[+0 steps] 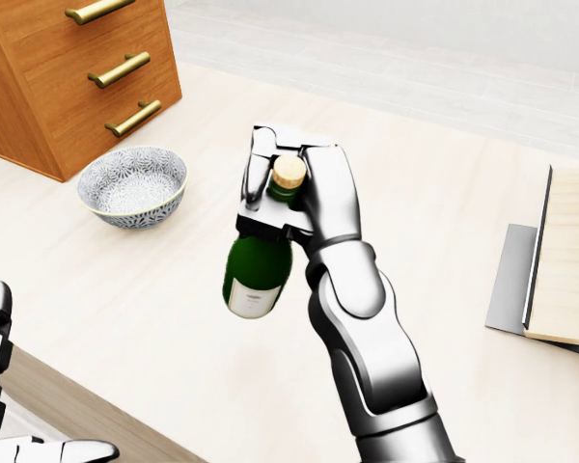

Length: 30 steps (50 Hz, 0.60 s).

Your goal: Put the wine bottle on the wine rack.

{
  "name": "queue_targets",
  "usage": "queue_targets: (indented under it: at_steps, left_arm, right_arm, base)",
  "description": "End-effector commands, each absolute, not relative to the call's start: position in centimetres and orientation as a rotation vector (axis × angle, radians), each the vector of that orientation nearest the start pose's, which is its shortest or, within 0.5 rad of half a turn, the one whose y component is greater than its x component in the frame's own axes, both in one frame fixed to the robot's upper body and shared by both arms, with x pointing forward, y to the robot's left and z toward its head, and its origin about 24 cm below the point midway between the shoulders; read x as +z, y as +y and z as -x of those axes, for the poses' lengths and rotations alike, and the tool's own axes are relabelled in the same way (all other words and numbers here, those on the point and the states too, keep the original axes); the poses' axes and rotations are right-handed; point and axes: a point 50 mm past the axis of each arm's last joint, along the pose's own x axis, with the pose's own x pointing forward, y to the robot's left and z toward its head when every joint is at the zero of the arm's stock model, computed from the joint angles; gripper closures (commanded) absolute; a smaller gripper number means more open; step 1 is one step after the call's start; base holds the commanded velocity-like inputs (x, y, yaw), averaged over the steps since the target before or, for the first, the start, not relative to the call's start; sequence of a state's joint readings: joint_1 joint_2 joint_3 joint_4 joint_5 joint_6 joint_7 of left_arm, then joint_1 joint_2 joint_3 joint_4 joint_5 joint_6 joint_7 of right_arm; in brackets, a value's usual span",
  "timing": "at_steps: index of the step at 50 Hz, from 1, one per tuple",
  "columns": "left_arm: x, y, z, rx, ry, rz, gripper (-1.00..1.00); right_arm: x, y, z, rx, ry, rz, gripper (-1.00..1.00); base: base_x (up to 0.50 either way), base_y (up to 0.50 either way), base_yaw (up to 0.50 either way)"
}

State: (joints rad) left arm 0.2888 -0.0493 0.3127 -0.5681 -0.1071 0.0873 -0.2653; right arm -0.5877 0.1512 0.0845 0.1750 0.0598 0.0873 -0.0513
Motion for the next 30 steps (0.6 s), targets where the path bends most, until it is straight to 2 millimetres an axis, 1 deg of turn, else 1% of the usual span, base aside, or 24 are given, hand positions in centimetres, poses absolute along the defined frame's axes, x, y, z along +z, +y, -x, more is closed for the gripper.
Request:
queue_targets:
  at_steps: [1, 4, 8, 12, 14, 18, 19, 22, 24, 26, 28, 30]
  left_arm:
    - [10.3, 21.6, -18.1, 0.103, -0.206, -0.009, -1.00]
    - [10.3, 21.6, -18.1, 0.102, -0.205, -0.008, -1.00]
    - [10.5, 21.6, -18.2, 0.106, -0.215, -0.009, -1.00]
    - [10.7, 21.6, -18.1, 0.107, -0.225, -0.010, -1.00]
    - [10.7, 21.6, -18.1, 0.107, -0.227, -0.012, -1.00]
    - [10.9, 21.6, -18.1, 0.106, -0.235, -0.013, -1.00]
    - [11.0, 21.5, -18.1, 0.107, -0.240, -0.014, -1.00]
    - [11.1, 21.5, -18.1, 0.107, -0.242, -0.013, -1.00]
    - [11.0, 21.5, -18.1, 0.105, -0.238, -0.011, -1.00]
    - [10.9, 21.4, -18.1, 0.104, -0.234, -0.010, -1.00]
    - [10.8, 21.4, -18.1, 0.104, -0.228, -0.009, -1.00]
    - [10.7, 21.4, -18.2, 0.104, -0.227, -0.009, -1.00]
  right_arm:
    - [19.9, -6.9, -32.3, 0.223, -0.447, -0.218, 1.00]
    - [20.5, -7.3, -32.1, 0.214, -0.474, -0.229, 1.00]
    - [21.8, -8.9, -31.9, 0.167, -0.525, -0.291, 1.00]
    - [23.0, -10.0, -31.6, 0.154, -0.577, -0.335, 1.00]
    - [23.4, -10.4, -31.5, 0.150, -0.592, -0.331, 1.00]
    - [23.8, -11.0, -31.4, 0.140, -0.606, -0.353, 1.00]
    - [24.1, -11.4, -31.3, 0.137, -0.615, -0.411, 1.00]
    - [24.1, -12.1, -31.3, 0.097, -0.614, -0.403, 1.00]
    - [24.1, -12.8, -31.4, 0.057, -0.609, -0.433, 1.00]
    - [24.4, -13.2, -31.4, 0.065, -0.621, -0.431, 1.00]
    - [24.9, -14.0, -31.3, 0.036, -0.638, -0.468, 1.00]
    - [25.3, -14.8, -31.2, 0.016, -0.647, -0.541, 1.00]
  base:
    - [0.00, 0.00, 0.00]
    - [0.00, 0.00, 0.00]
    - [0.00, 0.00, 0.00]
    - [0.00, 0.00, 0.00]
    - [0.00, 0.00, 0.00]
    - [0.00, 0.00, 0.00]
    - [0.00, 0.00, 0.00]
    - [0.00, 0.00, 0.00]
    - [0.00, 0.00, 0.00]
    - [0.00, 0.00, 0.00]
    - [0.00, 0.00, 0.00]
    - [0.00, 0.00, 0.00]
